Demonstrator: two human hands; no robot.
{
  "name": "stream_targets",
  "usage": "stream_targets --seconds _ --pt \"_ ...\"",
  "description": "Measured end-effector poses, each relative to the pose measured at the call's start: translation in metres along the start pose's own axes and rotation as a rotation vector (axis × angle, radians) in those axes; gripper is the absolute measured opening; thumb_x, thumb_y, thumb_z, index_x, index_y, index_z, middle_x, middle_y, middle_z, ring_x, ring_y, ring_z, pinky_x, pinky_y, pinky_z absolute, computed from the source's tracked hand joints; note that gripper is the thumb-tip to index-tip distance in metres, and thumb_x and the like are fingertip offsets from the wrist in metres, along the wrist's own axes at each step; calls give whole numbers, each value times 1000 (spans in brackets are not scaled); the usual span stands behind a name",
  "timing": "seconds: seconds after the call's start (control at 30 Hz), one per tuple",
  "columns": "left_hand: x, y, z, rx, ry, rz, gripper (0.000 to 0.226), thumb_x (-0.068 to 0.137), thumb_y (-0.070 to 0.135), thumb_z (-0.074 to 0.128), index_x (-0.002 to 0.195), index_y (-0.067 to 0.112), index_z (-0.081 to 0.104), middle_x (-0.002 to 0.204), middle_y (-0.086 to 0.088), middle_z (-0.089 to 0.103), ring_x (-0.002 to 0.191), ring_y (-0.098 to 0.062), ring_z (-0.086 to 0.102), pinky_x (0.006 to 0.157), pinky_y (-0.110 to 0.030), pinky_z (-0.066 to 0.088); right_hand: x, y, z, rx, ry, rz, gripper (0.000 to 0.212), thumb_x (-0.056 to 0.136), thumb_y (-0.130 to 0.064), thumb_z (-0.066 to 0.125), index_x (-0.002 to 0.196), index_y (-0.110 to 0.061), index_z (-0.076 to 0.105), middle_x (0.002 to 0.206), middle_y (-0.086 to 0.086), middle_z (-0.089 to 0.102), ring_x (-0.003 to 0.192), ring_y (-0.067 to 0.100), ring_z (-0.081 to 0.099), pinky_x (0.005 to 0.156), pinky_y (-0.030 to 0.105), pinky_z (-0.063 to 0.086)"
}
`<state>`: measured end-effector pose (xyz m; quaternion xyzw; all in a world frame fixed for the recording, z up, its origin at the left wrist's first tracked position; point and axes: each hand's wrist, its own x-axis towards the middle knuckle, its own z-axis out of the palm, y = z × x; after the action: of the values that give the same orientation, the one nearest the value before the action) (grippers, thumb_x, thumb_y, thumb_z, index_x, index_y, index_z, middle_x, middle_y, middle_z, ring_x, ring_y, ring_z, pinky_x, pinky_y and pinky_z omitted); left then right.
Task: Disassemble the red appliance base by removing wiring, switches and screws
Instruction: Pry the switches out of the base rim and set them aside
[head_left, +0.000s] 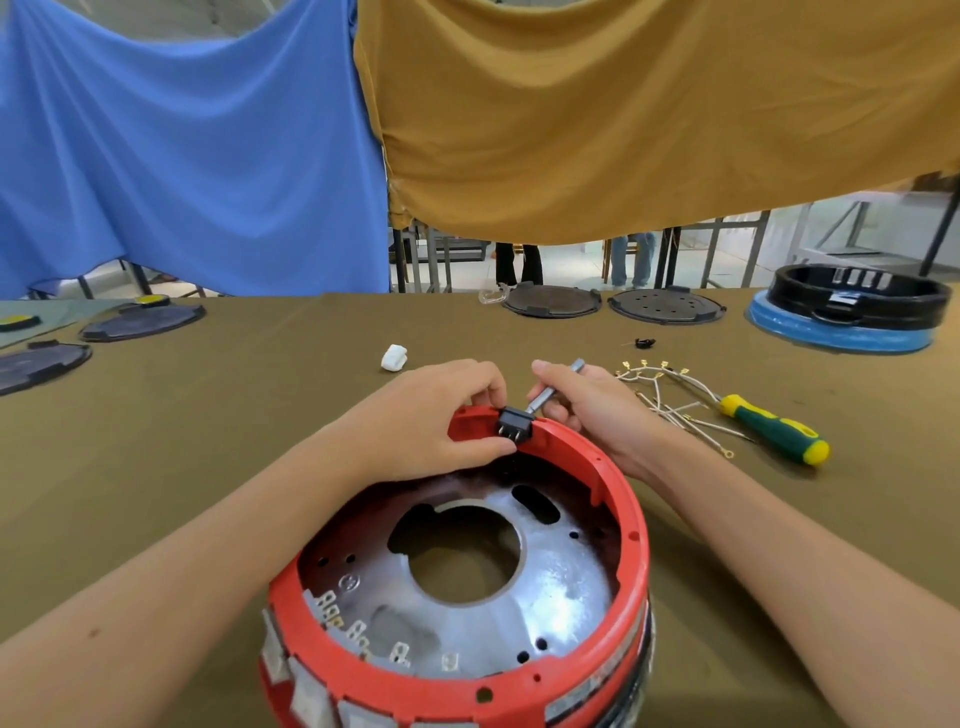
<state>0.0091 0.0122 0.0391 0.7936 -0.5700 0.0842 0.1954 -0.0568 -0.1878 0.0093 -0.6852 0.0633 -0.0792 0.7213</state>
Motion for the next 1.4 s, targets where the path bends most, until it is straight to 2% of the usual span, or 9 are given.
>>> stream_targets --seconds 0.2,0.43,0.57,0.67,0.77,0.87,1.03,1.23,1.4 --pt "2 -3 2 24 -31 -14 30 87 52 63 105 32 51 100 13 56 89 -6 54 83 -31 47 15 -7 2 -17 -68 266 30 103 -22 49 76 -10 56 46 -5 37 37 6 30 39 15 25" --pt "0 -2 2 17 -78 -4 31 90 55 57 116 42 46 105 18 54 95 -7 55 88 -33 47 32 -1 9 -45 -171 461 15 99 -20 56 88 -10 54 68 3 40 58 15 36 66 27 31" --pt "1 -2 2 18 -79 11 30 92 52 56 118 40 49 107 16 53 95 -5 55 89 -33 46 27 -2 12 -201 -131 300 10 90 -12 63 88 -2 64 79 11 58 67 16 58 67 26 51" --pt "0 -1 2 15 -71 6 27 91 50 58 115 39 50 105 14 54 94 -8 56 89 -33 45 21 -2 7 -383 -23 10 25 96 -26 62 77 -11 62 66 3 59 52 11 51 52 22 44" --pt "0 -1 1 7 -69 1 24 92 51 56 113 40 51 103 15 54 93 -4 54 86 -26 43 18 -5 0 -405 15 -130 25 96 -32 65 95 -9 55 66 1 61 50 10 49 48 21 41" --pt "1 -1 1 -43 -73 -14 17 98 46 48 111 37 53 98 14 55 90 -1 51 82 -20 39 20 0 0 -561 9 -131 35 102 -39 53 94 -5 58 67 3 59 52 9 51 50 20 42" --pt "6 -5 3 -92 -120 -72 14 102 37 43 113 34 52 98 7 60 87 -5 52 83 -28 44 30 8 4 -671 -107 -54 51 104 -30 50 55 -13 45 58 2 43 47 7 36 51 23 29" --pt "6 -8 5 -115 -135 -78 12 102 39 42 112 40 48 96 10 59 86 -4 51 80 -26 44 40 1 7 -854 -246 -26 49 103 -24 50 56 -14 41 57 -1 41 51 8 33 55 27 28" --pt "6 -7 4 -120 -129 -68 11 103 37 42 111 37 49 93 9 60 84 -4 51 79 -27 45 35 8 -3 -847 -39 -254 50 103 -27 44 55 -17 37 56 0 45 47 7 33 52 27 27"
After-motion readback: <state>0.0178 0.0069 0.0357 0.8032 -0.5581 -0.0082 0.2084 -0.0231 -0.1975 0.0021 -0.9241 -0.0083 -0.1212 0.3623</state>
